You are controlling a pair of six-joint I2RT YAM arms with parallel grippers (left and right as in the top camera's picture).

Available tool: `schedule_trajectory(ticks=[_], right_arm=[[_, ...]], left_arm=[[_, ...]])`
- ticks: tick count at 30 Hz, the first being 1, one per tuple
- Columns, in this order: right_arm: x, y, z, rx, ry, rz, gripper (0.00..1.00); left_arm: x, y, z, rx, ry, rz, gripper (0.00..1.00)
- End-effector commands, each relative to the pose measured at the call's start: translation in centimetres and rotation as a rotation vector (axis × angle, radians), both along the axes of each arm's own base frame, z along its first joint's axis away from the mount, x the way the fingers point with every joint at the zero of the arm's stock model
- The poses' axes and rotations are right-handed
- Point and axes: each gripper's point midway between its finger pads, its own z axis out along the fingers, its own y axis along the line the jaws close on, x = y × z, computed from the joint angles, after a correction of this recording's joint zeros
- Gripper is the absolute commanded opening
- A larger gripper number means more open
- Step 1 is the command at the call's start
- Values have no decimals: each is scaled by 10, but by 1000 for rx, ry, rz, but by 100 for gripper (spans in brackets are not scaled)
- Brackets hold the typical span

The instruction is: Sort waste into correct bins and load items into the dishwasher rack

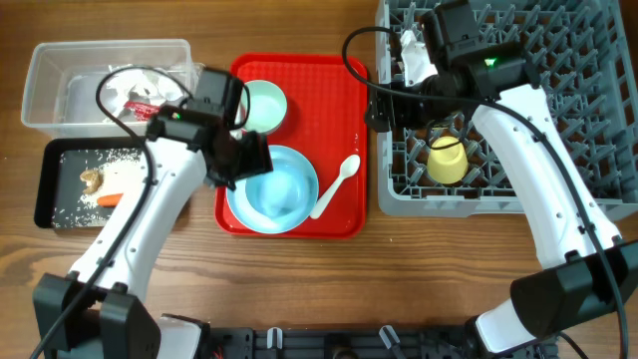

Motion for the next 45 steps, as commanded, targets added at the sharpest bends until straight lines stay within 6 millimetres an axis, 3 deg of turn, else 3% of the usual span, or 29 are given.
schedule_trajectory(ticks=[1, 4, 6, 11, 13, 16, 20, 22, 27, 28, 31, 34, 36, 38, 40, 42, 45], right_arm=[[-3, 18, 13, 45, -44, 36, 82], [-12, 55, -7, 56, -27, 78, 81], [-16, 72, -32, 44, 13, 63, 79], [-34, 108, -100, 1, 150, 80, 73], [-39, 120, -118, -14, 177, 107, 57], [-47, 134, -146, -41, 218, 133, 53], [-56, 144, -177, -70, 269, 146, 45], [-57, 144, -182, -76, 282, 140, 40], [-55, 146, -182, -69, 280, 124, 4], [-54, 145, -181, -68, 279, 120, 4], [-42, 144, -157, -44, 235, 109, 4], [-8, 115, -93, -100, 44, 64, 4], [31, 51, -23, -273, -203, -115, 4], [54, -6, 32, -429, -418, -308, 5], [74, -72, 100, -687, -699, -547, 4], [89, -98, 130, -907, -811, -570, 4], [135, -120, 135, -1072, -858, -496, 4]], left_arm=[[-17, 25, -36, 91, 75, 151, 69], [-9, 27, -38, 75, 50, 202, 68], [-1, 31, -37, 69, 21, 248, 68], [19, 110, -34, 98, -29, 685, 75], [20, 135, -33, 86, -33, 784, 78], [17, 159, -33, 88, -33, 855, 83], [29, 177, -28, 81, -101, 904, 93], [33, 180, -27, 77, -117, 910, 97], [33, 179, -27, 77, -116, 909, 100], [33, 179, -27, 77, -116, 909, 100], [33, 179, -27, 77, -116, 909, 100], [33, 179, -27, 77, -116, 909, 100], [33, 179, -27, 77, -116, 909, 100], [33, 179, -27, 77, -116, 909, 100], [33, 179, -27, 77, -116, 909, 100], [33, 179, -27, 77, -116, 909, 100], [33, 179, -27, 77, -116, 909, 100]])
